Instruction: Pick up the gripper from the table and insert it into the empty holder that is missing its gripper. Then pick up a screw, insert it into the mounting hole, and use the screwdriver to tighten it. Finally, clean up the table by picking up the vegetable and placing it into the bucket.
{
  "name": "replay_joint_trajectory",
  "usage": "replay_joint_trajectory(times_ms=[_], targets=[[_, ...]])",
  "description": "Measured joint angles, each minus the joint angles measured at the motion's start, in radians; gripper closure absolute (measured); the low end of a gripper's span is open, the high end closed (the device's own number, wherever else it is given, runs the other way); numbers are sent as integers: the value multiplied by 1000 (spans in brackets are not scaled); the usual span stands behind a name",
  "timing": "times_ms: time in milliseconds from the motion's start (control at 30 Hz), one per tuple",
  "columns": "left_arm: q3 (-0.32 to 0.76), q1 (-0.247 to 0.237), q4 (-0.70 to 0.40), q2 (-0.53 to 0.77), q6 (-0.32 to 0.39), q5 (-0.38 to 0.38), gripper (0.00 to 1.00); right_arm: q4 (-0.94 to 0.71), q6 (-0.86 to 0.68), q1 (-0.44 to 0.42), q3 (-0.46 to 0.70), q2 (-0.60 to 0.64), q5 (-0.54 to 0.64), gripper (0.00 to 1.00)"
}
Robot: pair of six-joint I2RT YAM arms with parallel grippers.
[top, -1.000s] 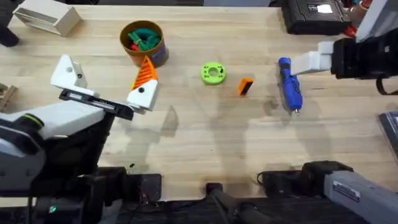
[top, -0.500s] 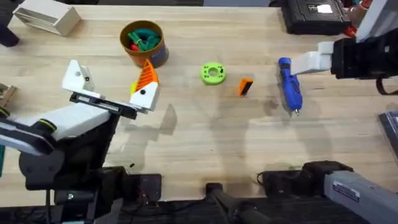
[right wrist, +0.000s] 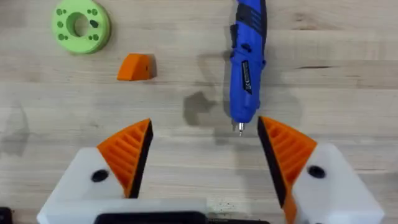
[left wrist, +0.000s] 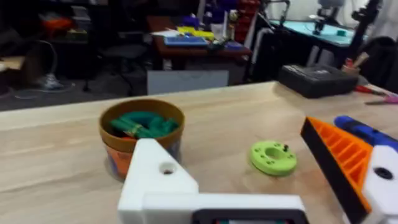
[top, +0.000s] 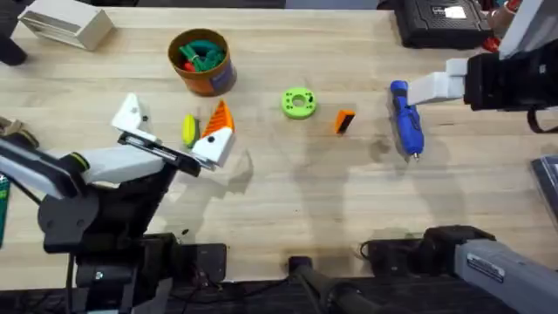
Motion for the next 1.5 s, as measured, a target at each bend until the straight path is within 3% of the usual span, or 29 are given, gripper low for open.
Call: replay_joint_trajectory(times_ms=[333, 533, 733, 1133, 1233, 1500], targets=[[0, 0, -154, 0, -5, 236, 15, 0, 0, 0, 0, 0, 0, 10], [2, -6, -170, -1, -2, 337, 15, 0, 0, 0, 0, 0, 0, 10], [2, -49, -176, -1, 28, 383, 15, 0, 0, 0, 0, 0, 0, 12], [3, -55, -185, -1, 187, 444, 15, 0, 0, 0, 0, 0, 0, 11], [4, -55, -195, -1, 204, 502, 15, 0, 0, 0, 0, 0, 0, 11], [4, -55, -199, -1, 210, 546, 14, 0, 0, 0, 0, 0, 0, 10]])
